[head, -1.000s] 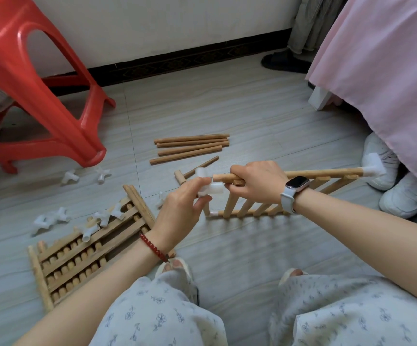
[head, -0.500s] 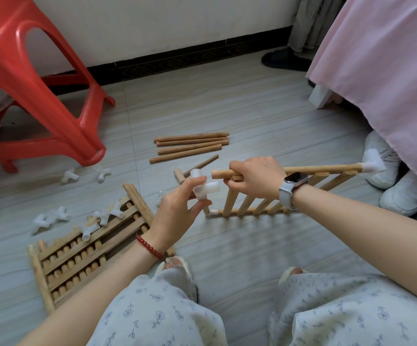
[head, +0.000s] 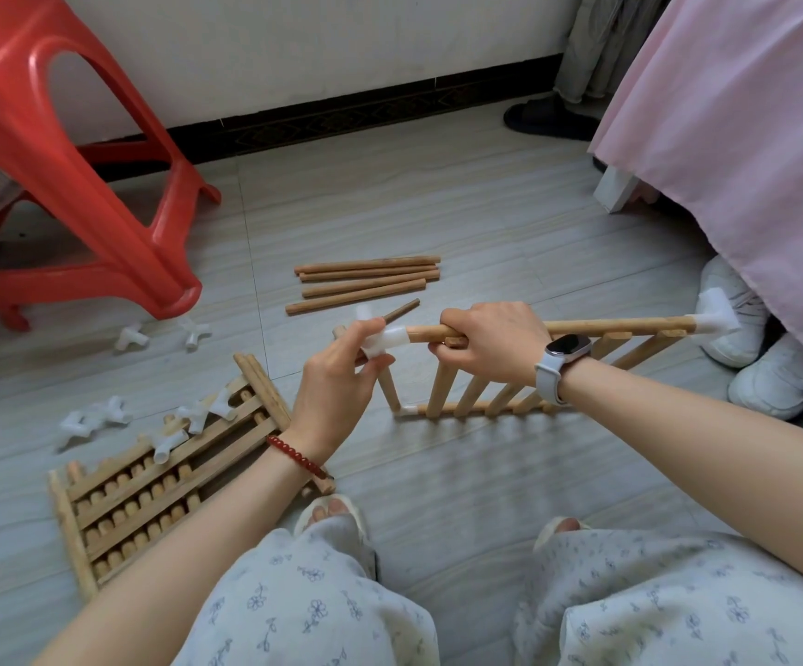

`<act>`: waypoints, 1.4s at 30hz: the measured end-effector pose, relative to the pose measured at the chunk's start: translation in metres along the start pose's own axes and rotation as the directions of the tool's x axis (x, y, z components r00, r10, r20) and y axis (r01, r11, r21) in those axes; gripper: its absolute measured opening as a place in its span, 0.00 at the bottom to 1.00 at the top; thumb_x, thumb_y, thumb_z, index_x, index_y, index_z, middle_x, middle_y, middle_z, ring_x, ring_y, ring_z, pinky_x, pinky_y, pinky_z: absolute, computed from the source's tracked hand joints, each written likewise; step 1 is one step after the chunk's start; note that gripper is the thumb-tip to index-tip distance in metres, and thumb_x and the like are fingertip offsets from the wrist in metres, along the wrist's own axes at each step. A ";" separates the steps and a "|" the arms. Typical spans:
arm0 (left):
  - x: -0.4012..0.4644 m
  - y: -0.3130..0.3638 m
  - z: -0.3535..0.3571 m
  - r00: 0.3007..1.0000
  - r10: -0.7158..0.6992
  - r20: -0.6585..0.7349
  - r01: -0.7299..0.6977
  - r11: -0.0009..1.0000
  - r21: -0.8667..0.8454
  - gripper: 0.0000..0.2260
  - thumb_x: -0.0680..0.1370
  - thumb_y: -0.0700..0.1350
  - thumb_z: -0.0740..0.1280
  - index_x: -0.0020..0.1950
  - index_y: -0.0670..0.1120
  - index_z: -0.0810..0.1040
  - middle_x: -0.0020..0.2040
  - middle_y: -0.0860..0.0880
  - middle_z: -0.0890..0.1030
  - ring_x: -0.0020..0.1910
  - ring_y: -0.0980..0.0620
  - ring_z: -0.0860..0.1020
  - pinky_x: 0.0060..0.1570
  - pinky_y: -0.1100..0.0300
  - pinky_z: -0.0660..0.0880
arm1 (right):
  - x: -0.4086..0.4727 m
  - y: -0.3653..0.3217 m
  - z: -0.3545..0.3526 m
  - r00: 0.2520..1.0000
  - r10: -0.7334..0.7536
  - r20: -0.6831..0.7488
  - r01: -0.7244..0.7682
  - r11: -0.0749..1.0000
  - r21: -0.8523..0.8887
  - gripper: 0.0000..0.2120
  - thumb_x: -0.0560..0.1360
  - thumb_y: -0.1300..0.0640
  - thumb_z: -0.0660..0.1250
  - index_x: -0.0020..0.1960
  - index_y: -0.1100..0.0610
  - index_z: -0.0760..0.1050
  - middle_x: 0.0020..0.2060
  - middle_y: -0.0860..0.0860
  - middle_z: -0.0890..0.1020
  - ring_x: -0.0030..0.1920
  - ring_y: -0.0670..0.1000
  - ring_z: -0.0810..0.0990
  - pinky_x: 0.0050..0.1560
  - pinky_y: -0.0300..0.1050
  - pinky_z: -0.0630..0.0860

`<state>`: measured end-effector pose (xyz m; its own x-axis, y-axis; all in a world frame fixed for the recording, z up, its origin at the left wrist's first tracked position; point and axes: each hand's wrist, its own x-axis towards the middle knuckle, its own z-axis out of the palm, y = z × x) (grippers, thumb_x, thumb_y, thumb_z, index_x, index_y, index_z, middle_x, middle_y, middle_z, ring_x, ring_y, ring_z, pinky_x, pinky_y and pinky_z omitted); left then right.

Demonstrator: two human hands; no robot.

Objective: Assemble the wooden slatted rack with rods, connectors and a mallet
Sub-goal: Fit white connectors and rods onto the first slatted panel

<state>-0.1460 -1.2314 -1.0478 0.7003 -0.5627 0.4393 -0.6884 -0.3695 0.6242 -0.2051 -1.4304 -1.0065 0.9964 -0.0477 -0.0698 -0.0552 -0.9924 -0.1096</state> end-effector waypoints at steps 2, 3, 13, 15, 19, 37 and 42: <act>0.003 0.001 -0.001 1.000 -0.011 -0.008 0.011 1.000 0.014 0.18 0.72 0.35 0.72 0.61 0.39 0.75 0.48 0.40 0.82 0.43 0.47 0.82 0.46 0.66 0.76 | 0.000 0.000 0.000 1.000 0.007 -0.008 -0.007 1.000 -0.006 0.13 0.78 0.42 0.56 0.40 0.49 0.65 0.27 0.44 0.68 0.28 0.44 0.65 0.28 0.39 0.57; 0.004 0.001 -0.001 1.000 -0.009 -0.001 0.009 0.999 0.032 0.18 0.72 0.35 0.72 0.61 0.38 0.76 0.47 0.40 0.83 0.42 0.47 0.82 0.45 0.63 0.77 | -0.001 0.000 0.001 1.000 0.010 -0.012 -0.011 1.000 -0.005 0.13 0.78 0.42 0.56 0.40 0.49 0.66 0.27 0.44 0.68 0.28 0.44 0.65 0.28 0.39 0.57; 0.010 0.014 -0.007 0.997 0.027 0.075 -0.061 0.863 0.502 0.13 0.70 0.40 0.75 0.53 0.44 0.78 0.53 0.37 0.75 0.47 0.41 0.77 0.29 0.55 0.76 | -0.003 0.000 0.003 1.000 0.017 -0.012 -0.017 1.000 0.009 0.13 0.78 0.43 0.56 0.39 0.49 0.67 0.27 0.45 0.69 0.30 0.46 0.68 0.29 0.40 0.57; 0.018 0.023 -0.010 0.985 0.034 0.169 -0.132 0.781 0.611 0.08 0.70 0.41 0.73 0.46 0.41 0.81 0.62 0.35 0.73 0.64 0.33 0.70 0.50 0.42 0.76 | -0.003 -0.001 0.003 1.000 0.012 -0.004 -0.012 1.000 0.018 0.13 0.78 0.43 0.56 0.39 0.49 0.67 0.27 0.45 0.69 0.29 0.45 0.66 0.29 0.40 0.57; 0.043 0.035 -0.010 0.888 -0.172 0.427 -0.215 0.665 0.715 0.11 0.78 0.50 0.63 0.53 0.44 0.79 0.60 0.44 0.74 0.66 0.44 0.66 0.69 0.47 0.61 | -0.004 -0.001 0.002 1.000 0.004 0.011 -0.005 0.999 0.032 0.13 0.78 0.43 0.56 0.39 0.49 0.66 0.27 0.45 0.69 0.30 0.47 0.69 0.29 0.40 0.58; 0.055 0.017 0.010 0.940 -0.048 0.337 -0.150 0.829 0.539 0.10 0.78 0.38 0.63 0.37 0.41 0.72 0.39 0.46 0.68 0.33 0.49 0.67 0.28 0.57 0.67 | -0.007 0.007 0.003 0.999 0.001 -0.033 0.000 0.999 0.038 0.11 0.77 0.45 0.56 0.40 0.49 0.68 0.27 0.46 0.69 0.32 0.49 0.71 0.28 0.40 0.60; 0.043 0.009 0.016 0.949 0.039 0.313 -0.199 0.845 0.497 0.09 0.69 0.32 0.72 0.33 0.40 0.73 0.34 0.45 0.69 0.28 0.49 0.67 0.20 0.58 0.68 | -0.010 0.005 0.006 0.999 -0.012 -0.038 0.013 1.000 0.022 0.11 0.77 0.45 0.57 0.40 0.50 0.66 0.27 0.46 0.68 0.33 0.51 0.70 0.28 0.40 0.58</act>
<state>-0.1246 -1.2708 -1.0334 0.5785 -0.7799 0.2389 -0.8146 -0.5677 0.1191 -0.2155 -1.4341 -1.0118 0.9987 -0.0402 -0.0307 -0.0439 -0.9902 -0.1327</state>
